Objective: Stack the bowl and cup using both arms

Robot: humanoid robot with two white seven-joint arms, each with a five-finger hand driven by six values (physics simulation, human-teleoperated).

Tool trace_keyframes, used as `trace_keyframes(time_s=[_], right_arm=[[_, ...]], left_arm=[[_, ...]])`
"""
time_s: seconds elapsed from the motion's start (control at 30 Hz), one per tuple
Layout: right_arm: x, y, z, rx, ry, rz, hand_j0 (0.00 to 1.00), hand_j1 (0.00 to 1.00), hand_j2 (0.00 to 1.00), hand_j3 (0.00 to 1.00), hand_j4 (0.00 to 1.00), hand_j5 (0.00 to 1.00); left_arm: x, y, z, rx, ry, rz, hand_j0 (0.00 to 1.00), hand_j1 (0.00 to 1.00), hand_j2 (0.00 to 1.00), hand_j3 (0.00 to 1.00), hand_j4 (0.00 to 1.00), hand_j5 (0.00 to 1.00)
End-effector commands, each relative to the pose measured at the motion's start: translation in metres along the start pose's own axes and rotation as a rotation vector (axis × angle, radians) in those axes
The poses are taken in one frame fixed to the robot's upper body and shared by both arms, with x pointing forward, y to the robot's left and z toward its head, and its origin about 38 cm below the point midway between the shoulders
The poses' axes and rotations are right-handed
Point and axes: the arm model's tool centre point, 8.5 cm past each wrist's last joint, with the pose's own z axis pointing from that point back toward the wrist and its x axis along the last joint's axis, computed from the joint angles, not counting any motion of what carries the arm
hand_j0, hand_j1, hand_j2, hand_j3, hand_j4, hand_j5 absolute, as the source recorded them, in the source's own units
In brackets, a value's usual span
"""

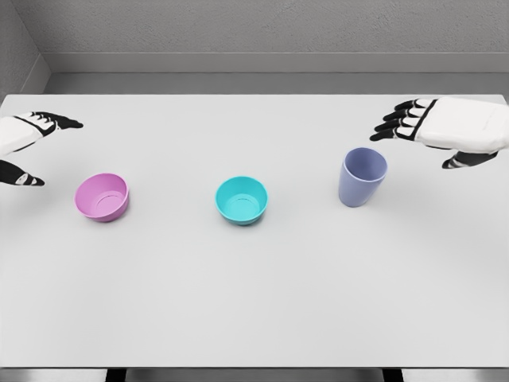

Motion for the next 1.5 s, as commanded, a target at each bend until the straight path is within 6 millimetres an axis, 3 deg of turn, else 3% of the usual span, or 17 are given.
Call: trace_keyframes(time_s=[0.0,0.1,0.17,0.27,0.3,0.5,0.63,0.83,1.47], right_arm=[[0.0,-0.001,0.0,-0.002,0.0,-0.002,1.0,1.0,1.0,1.0,1.0,1.0],[0.0,-0.004,0.0,-0.008,0.0,0.004,1.0,1.0,1.0,1.0,1.0,1.0],[-0.002,-0.008,0.003,-0.013,0.008,0.011,1.0,1.0,1.0,1.0,1.0,1.0],[-0.017,-0.032,0.032,-0.064,0.106,0.071,1.0,1.0,1.0,1.0,1.0,1.0],[-0.018,-0.03,0.032,-0.063,0.108,0.063,1.0,1.0,1.0,1.0,1.0,1.0],[-0.011,-0.035,0.017,-0.095,0.07,0.066,1.0,1.0,1.0,1.0,1.0,1.0],[-0.002,-0.025,0.004,-0.066,0.03,0.061,1.0,1.0,1.0,1.0,1.0,1.0],[0.002,-0.018,-0.003,-0.039,0.009,0.054,1.0,1.0,1.0,1.0,1.0,1.0],[0.014,-0.013,-0.032,-0.058,-0.046,0.043,1.0,1.0,1.0,1.0,1.0,1.0]], left_arm=[[0.0,0.0,0.0,0.0,0.001,0.0,1.0,1.0,1.0,1.0,1.0,1.0],[0.002,0.003,-0.002,-0.005,-0.008,-0.008,1.0,1.0,1.0,1.0,1.0,1.0],[0.007,-0.005,-0.011,-0.171,-0.029,-0.035,1.0,1.0,1.0,1.0,1.0,1.0],[0.027,-0.014,-0.03,-0.339,-0.1,-0.094,1.0,1.0,1.0,1.0,1.0,1.0],[0.027,-0.016,-0.031,-0.368,-0.101,-0.097,1.0,1.0,1.0,1.0,1.0,1.0],[0.032,-0.013,-0.034,-0.365,-0.115,-0.103,1.0,1.0,1.0,1.0,1.0,1.0],[0.036,-0.01,-0.034,-0.348,-0.127,-0.103,1.0,1.0,1.0,1.0,1.0,1.0],[0.044,-0.017,-0.05,-0.343,-0.16,-0.092,1.0,1.0,1.0,1.0,1.0,1.0],[0.04,-0.03,-0.056,-0.368,-0.147,-0.078,1.0,1.0,1.0,1.0,1.0,1.0]])
